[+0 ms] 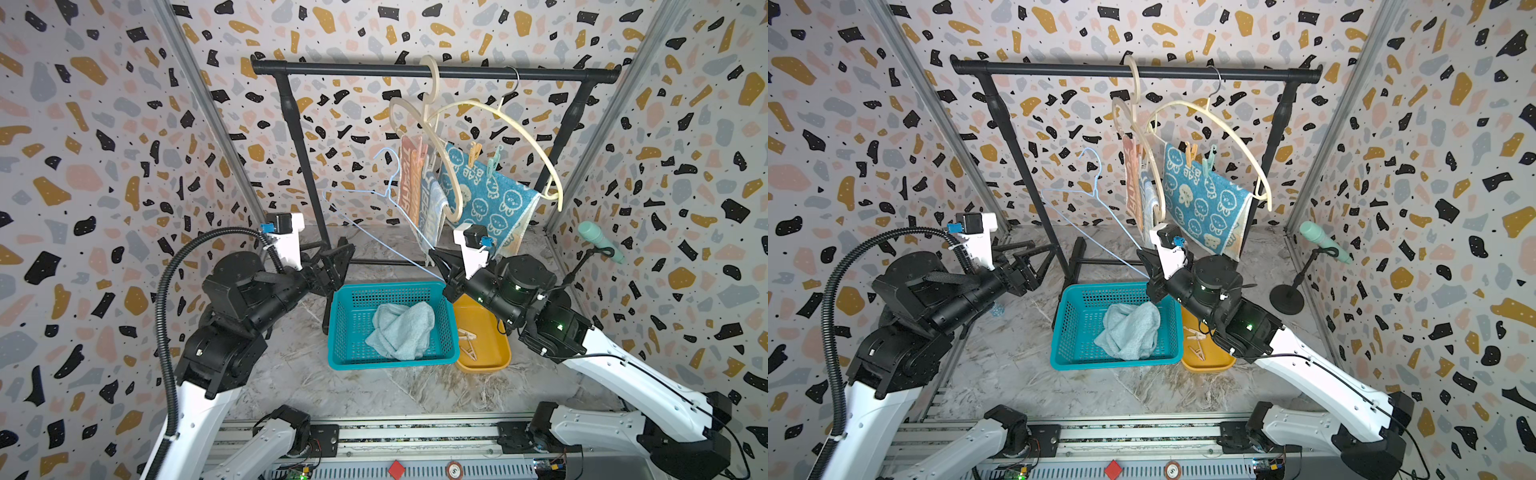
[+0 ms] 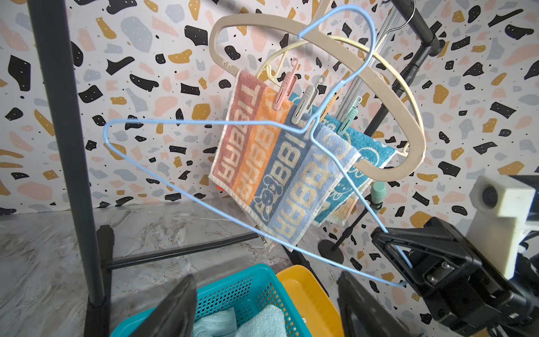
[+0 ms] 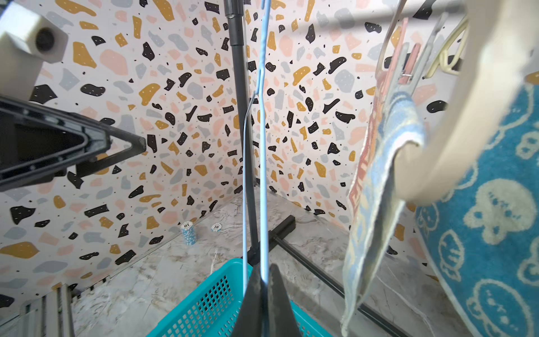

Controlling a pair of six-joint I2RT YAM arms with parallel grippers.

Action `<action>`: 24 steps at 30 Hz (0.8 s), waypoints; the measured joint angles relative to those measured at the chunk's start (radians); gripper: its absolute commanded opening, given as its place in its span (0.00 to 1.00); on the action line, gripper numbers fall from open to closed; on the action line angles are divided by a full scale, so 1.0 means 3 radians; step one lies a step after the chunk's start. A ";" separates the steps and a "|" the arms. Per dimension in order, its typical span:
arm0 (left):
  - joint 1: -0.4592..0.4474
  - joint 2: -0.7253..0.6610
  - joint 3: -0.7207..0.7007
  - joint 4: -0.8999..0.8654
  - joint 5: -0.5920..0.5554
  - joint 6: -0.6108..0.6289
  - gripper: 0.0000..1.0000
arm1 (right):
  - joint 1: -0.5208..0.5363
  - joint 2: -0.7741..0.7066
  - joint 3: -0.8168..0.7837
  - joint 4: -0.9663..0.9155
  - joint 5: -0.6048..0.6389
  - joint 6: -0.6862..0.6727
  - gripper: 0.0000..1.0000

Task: Remove the clothespins securing towels to the hanger
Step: Place the hanger on the clothesline.

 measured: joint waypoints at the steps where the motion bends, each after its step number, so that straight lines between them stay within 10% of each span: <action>1: 0.0000 -0.0003 -0.0006 0.0000 0.0001 0.0001 0.76 | 0.0009 0.0038 0.0056 0.0010 0.0045 -0.0017 0.00; 24: 0.0000 -0.0064 -0.0200 0.0214 0.0032 -0.0051 0.76 | 0.0047 0.0900 0.0944 0.0413 0.0261 -0.0296 0.00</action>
